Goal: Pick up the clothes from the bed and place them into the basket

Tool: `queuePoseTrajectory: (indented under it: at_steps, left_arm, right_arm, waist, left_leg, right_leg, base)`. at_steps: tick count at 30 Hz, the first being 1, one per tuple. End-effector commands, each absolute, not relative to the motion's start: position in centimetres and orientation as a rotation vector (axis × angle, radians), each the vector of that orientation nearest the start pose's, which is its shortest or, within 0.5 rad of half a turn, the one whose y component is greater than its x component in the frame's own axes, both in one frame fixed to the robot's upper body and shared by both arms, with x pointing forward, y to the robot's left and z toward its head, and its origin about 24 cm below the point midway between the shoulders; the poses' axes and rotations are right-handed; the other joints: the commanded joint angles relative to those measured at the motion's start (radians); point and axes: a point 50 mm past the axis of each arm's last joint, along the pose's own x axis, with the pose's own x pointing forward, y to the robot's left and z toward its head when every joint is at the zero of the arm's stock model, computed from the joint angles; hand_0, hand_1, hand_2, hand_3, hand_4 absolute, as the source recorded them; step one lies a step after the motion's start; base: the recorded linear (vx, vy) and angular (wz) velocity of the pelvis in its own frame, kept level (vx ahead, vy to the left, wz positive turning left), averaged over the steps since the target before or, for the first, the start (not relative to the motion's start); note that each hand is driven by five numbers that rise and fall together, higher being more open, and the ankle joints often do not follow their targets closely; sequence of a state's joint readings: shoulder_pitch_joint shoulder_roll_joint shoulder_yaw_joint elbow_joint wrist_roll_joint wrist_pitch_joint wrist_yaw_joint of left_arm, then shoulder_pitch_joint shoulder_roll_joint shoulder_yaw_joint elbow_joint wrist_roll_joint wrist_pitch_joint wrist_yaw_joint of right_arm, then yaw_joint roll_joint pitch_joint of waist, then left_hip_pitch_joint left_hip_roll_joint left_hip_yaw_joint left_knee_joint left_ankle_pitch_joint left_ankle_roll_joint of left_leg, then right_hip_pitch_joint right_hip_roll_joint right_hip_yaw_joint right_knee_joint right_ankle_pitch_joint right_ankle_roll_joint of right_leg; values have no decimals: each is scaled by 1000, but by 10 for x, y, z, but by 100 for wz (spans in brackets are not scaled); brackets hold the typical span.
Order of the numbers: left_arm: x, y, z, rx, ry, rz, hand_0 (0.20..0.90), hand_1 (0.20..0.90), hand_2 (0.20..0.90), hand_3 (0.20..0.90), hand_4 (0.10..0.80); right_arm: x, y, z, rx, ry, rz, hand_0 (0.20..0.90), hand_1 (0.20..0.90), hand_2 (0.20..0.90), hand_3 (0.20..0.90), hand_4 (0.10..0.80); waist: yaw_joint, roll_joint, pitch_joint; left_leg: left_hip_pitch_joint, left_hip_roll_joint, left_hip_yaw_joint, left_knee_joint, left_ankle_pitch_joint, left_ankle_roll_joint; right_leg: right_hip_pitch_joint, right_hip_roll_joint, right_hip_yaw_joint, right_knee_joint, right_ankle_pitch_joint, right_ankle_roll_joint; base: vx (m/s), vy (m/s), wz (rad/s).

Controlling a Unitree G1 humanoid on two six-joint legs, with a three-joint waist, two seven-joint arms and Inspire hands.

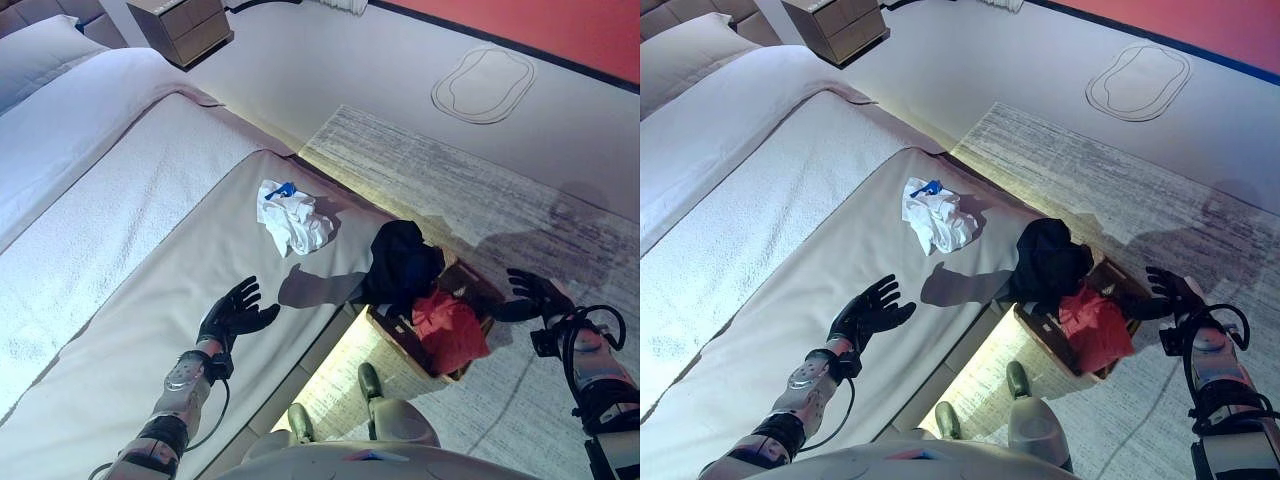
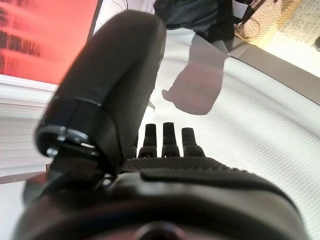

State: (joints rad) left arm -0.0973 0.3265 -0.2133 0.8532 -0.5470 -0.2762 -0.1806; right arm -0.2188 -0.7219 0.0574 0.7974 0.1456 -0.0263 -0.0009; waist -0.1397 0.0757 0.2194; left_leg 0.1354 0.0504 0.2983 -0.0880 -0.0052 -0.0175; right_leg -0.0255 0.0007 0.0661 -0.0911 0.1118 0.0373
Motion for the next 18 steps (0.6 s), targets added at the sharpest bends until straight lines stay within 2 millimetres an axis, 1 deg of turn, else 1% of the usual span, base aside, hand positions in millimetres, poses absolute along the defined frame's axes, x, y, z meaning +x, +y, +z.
queuePoseTrajectory:
  at_steps: [1,2,3,6,8,9,13,14,15,18]
  left_arm:
    - [239,230,-60,-93,344,-9,900,900,900,900,800]
    - [239,229,-60,-95,343,-8,900,900,900,900,800]
    - [239,227,-60,-100,340,-8,900,900,900,900,800]
    - [242,221,-58,-68,325,-37,900,900,900,900,800]
    - [244,219,-56,-50,315,-55,900,900,900,900,800]
    - [247,216,-53,-31,297,-75,900,900,900,900,800]
    - [263,208,-34,1,203,-125,900,900,900,900,800]
    - [264,208,-33,2,199,-127,900,900,900,900,800]
    - [267,206,-27,2,173,-140,900,900,900,900,800]
    - [271,204,-18,7,132,-162,900,900,900,900,800]
  right_arm:
    - [300,-334,87,-708,116,-281,900,900,900,900,800]
    - [304,-329,94,-729,88,-277,900,900,900,900,800]
    - [313,-319,109,-797,20,-265,900,900,900,900,800]
    - [331,-300,141,-942,-88,-234,900,900,900,900,800]
    - [337,-295,150,-987,-111,-230,900,900,900,900,800]
    - [343,-292,161,-1024,-126,-232,900,900,900,900,800]
    - [359,-294,201,-1075,-186,-304,900,900,900,900,800]
    - [360,-294,202,-1082,-188,-306,900,900,900,900,800]
    - [364,-294,214,-1097,-201,-333,900,900,900,900,800]
    - [369,-295,233,-1107,-231,-376,900,900,900,900,800]
  waist:
    - [11,-69,-55]
    - [13,-70,-55]
    - [19,-72,-53]
    - [39,-78,-47]
    - [50,-81,-41]
    - [64,-84,-31]
    - [111,-85,48]
    - [113,-85,52]
    - [129,-81,80]
    - [157,-72,133]
  left_leg:
    - [-38,-22,-64,102,-101,6]
    - [-40,-23,-68,105,-102,6]
    - [-46,-26,-74,114,-105,7]
    - [-74,-32,-92,151,-114,5]
    - [-89,-35,-98,173,-120,4]
    - [-111,-38,-104,203,-129,3]
    - [-230,-37,-143,348,-156,1]
    - [-236,-37,-145,355,-158,1]
    - [-267,-38,-158,392,-165,3]
    - [-342,-44,-194,485,-170,8]
  right_leg:
    - [13,-23,-49,104,-108,20]
    - [13,-23,-51,105,-109,19]
    - [13,-23,-54,107,-113,17]
    - [6,-24,-70,118,-125,9]
    - [1,-25,-80,125,-131,3]
    - [-10,-28,-93,142,-141,-5]
    - [-84,-43,-161,256,-184,-34]
    - [-89,-44,-165,262,-186,-36]
    - [-113,-49,-181,302,-202,-45]
    - [-176,-62,-210,395,-230,-61]
  base:
    - [17,-2,8]
    - [15,-2,13]
    - [15,-2,17]
    - [8,-16,20]
    - [-17,-25,26]
    - [-65,-33,33]
    - [-165,-51,38]
    - [-127,-50,35]
    - [-94,-44,31]
    - [-79,-64,35]
